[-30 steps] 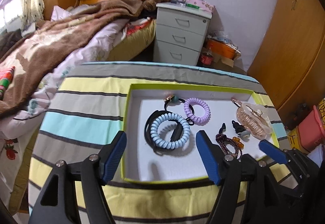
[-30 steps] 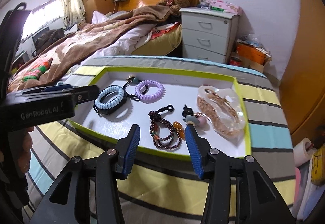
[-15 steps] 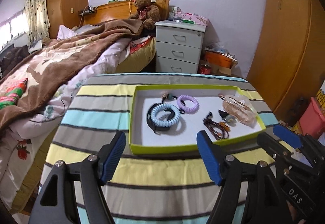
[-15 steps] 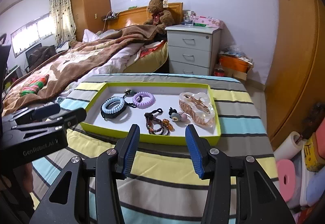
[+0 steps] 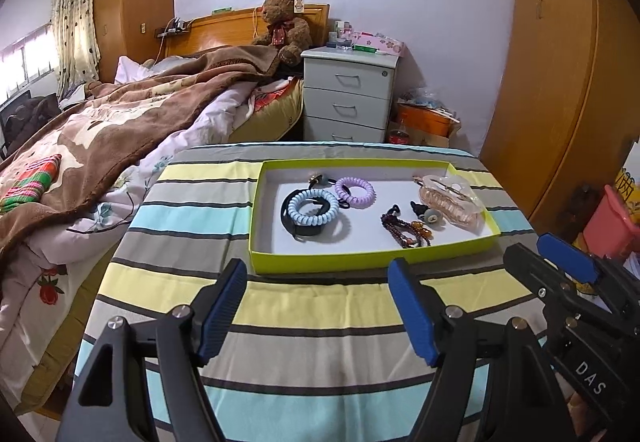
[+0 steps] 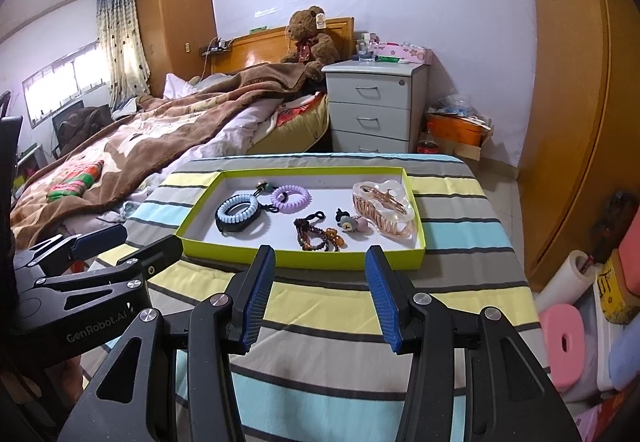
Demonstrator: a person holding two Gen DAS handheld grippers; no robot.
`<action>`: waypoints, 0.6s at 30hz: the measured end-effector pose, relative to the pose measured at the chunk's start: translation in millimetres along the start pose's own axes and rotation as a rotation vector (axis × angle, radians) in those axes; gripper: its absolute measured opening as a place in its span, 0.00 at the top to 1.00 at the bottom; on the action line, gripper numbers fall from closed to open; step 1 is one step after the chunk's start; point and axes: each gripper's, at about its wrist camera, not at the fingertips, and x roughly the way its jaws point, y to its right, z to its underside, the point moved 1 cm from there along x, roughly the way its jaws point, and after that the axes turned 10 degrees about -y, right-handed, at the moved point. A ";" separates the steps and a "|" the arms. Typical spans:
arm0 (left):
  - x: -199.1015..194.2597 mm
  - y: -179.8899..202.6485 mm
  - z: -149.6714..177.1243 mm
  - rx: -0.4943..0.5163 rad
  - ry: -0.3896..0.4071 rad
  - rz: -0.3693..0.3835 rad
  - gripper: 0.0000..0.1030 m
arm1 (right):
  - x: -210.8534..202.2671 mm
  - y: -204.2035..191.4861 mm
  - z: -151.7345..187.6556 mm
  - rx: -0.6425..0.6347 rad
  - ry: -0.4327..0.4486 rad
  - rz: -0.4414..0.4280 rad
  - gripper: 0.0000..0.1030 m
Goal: Organize jewelry
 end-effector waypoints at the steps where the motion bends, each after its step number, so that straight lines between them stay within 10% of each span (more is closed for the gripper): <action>1: -1.1 0.4 0.8 -0.002 0.001 -0.002 0.27 | -1.1 -0.2 0.7 0.000 0.002 0.000 0.54; 18: -8.2 1.9 12.2 -0.015 0.005 -0.015 0.23 | -9.3 0.8 5.6 0.005 0.011 -0.001 0.54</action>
